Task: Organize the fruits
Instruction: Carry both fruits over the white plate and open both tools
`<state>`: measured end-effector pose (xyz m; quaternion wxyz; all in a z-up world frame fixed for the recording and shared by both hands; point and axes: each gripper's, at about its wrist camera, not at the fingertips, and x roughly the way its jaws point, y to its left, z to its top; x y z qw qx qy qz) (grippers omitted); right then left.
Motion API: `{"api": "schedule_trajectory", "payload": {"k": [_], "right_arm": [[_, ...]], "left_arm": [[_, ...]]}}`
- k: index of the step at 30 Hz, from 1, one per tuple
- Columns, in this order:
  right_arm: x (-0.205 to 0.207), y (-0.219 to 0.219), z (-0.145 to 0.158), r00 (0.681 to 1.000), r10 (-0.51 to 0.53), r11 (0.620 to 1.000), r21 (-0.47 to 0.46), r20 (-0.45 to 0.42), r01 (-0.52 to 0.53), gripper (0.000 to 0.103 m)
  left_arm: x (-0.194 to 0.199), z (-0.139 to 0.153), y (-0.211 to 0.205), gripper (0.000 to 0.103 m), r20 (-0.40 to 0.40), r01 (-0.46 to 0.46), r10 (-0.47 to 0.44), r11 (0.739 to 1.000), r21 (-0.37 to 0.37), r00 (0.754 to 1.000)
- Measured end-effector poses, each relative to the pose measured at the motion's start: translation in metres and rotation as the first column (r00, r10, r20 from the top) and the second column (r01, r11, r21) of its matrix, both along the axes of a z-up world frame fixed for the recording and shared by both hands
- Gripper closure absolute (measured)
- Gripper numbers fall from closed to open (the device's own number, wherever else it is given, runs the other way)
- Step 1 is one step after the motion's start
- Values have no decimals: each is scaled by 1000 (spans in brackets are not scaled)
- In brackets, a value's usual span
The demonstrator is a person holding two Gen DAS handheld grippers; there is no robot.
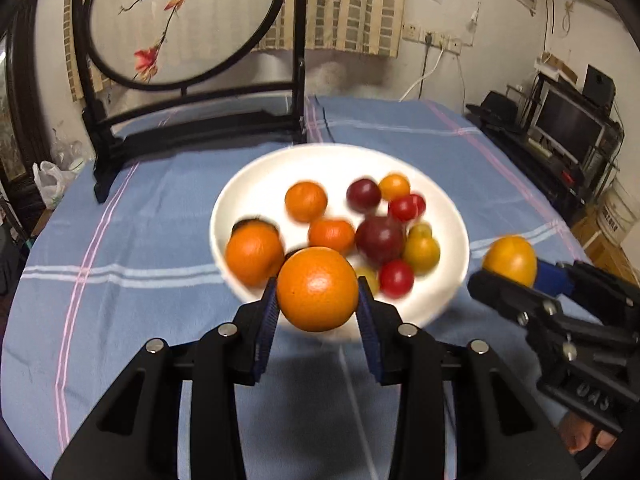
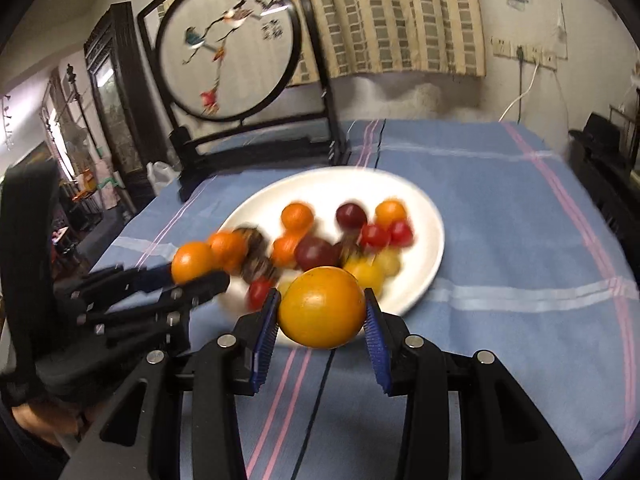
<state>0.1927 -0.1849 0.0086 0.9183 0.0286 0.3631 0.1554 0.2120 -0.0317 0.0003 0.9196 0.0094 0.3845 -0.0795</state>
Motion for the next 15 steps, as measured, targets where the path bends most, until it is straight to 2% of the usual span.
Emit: {"api": "schedule_trajectory", "payload": {"k": [7, 15], "right_arm": [[63, 2, 0, 999, -33, 999, -33, 6, 33, 62], [97, 3, -15, 998, -56, 998, -21, -30, 56, 62]], "left_arm": [[49, -11, -10, 66, -37, -40, 40, 999, 5, 999], [75, -16, -12, 66, -47, -61, 62, 998, 19, 997]]}}
